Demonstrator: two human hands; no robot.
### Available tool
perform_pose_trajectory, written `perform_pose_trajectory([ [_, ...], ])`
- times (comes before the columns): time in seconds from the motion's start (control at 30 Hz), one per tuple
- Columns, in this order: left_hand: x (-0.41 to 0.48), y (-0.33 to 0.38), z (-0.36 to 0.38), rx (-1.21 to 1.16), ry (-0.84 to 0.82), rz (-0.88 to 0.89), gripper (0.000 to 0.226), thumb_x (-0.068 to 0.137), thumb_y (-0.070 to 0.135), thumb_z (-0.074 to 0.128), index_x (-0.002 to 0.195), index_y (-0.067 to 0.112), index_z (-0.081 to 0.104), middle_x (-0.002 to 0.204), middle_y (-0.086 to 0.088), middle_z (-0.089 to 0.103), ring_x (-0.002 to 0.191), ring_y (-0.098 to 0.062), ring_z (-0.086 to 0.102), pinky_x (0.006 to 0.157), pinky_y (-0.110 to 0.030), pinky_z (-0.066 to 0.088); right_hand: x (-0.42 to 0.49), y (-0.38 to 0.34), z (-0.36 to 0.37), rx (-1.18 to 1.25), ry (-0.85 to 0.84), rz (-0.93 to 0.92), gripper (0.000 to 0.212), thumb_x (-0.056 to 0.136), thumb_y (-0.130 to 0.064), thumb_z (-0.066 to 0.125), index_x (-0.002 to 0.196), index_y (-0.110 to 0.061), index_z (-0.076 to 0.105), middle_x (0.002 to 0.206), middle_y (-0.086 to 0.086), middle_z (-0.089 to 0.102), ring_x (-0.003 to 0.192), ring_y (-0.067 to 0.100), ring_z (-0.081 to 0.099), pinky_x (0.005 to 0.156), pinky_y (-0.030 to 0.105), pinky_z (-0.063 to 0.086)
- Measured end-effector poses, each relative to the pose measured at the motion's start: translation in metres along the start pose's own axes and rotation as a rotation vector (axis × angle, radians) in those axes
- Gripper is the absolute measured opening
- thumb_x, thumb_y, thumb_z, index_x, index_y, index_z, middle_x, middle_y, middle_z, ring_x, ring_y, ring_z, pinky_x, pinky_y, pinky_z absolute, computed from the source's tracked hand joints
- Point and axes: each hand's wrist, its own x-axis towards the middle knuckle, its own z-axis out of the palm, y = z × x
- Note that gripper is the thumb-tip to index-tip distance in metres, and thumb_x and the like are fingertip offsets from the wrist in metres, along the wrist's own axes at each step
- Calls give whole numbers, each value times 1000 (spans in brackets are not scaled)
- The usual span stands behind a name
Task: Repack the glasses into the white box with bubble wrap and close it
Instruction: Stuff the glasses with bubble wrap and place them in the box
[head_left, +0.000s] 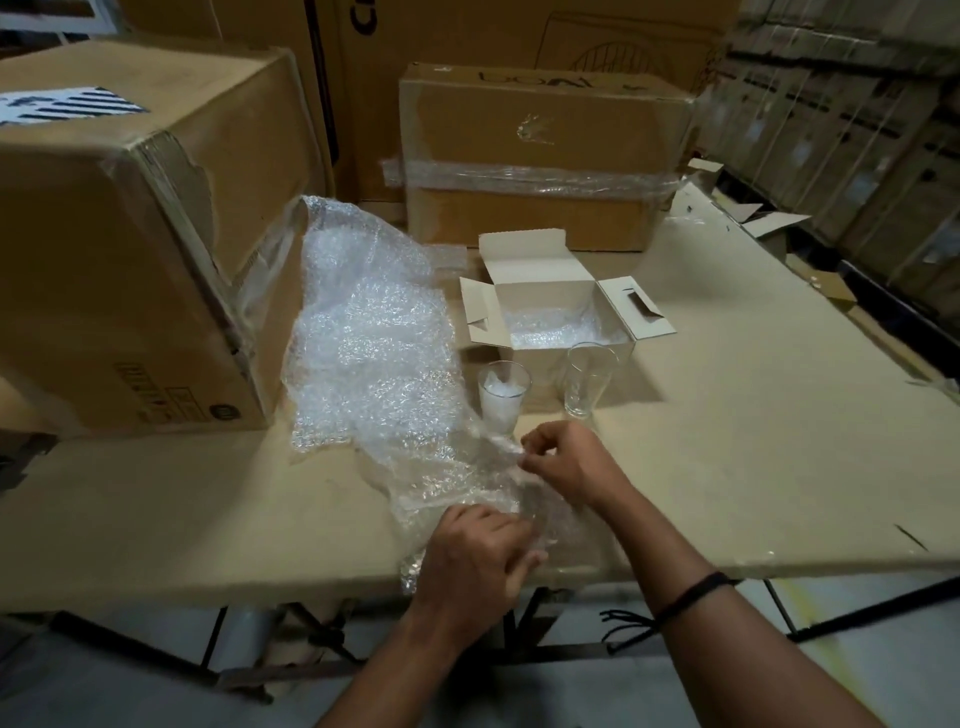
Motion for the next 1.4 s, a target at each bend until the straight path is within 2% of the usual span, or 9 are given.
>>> perform_pose_trajectory([
  [0.27,22,19,21,-82,40,20,36,85,47,61,111,23,68,112,7,64,103,-17,54,87,-32,47,-19,56,-83,251,154,3,39,78,22,41,77,-11,62,69,9,65,56,17,62,50,29,47],
  [0.43,54,34,50,97,-217,-43,47,88,56,41,126,34,57,131,10,57,117,-21,51,92,-41,40,-25,106,-98,563,361,154,36,82,20,40,75,-6,64,77,19,64,64,29,61,58,40,52],
  [0.53,78,48,62,212,-347,-77,54,90,59,28,133,35,49,136,7,54,126,-23,43,101,-43,29,-29,123,-111,619,471,236,38,82,22,35,75,-4,63,80,13,64,63,25,58,51,24,49],
  [0.8,103,51,86,191,-295,-268,49,95,46,28,104,26,71,118,-2,66,128,-20,41,103,-39,21,-15,154,-157,355,254,229,50,83,17,34,83,-16,72,83,23,65,61,22,52,49,21,42],
  [0.97,95,42,74,-111,8,-359,5,81,12,61,79,14,65,78,1,63,73,-21,57,69,-31,43,-12,159,-183,204,284,207,51,83,15,40,92,-23,73,93,8,60,73,11,60,63,18,44],
  [1.03,89,47,67,-222,175,-445,28,74,-7,62,91,12,71,86,4,66,74,-14,60,69,-19,44,-13,151,-184,98,368,74,35,91,2,51,105,-22,72,103,3,66,89,15,61,71,13,43],
  [1.1,89,57,65,-299,278,-473,36,78,0,51,107,10,70,97,3,68,83,-11,62,75,-10,43,-12,145,-172,-47,236,-85,24,92,-22,64,115,-22,68,117,0,66,106,17,59,89,24,43],
  [1.2,98,66,74,-357,160,-460,37,89,28,46,121,19,62,113,6,63,95,-12,59,84,-27,47,-1,149,-146,-428,-18,-82,49,85,-46,66,131,-32,55,137,-2,54,122,21,49,102,36,40],
  [1.4,108,51,97,154,-36,-536,32,83,50,53,91,29,75,107,6,66,96,-22,56,85,-37,38,15,154,-152,-534,-41,-8,71,84,-53,64,145,-33,34,141,2,49,127,27,44,101,40,36],
])
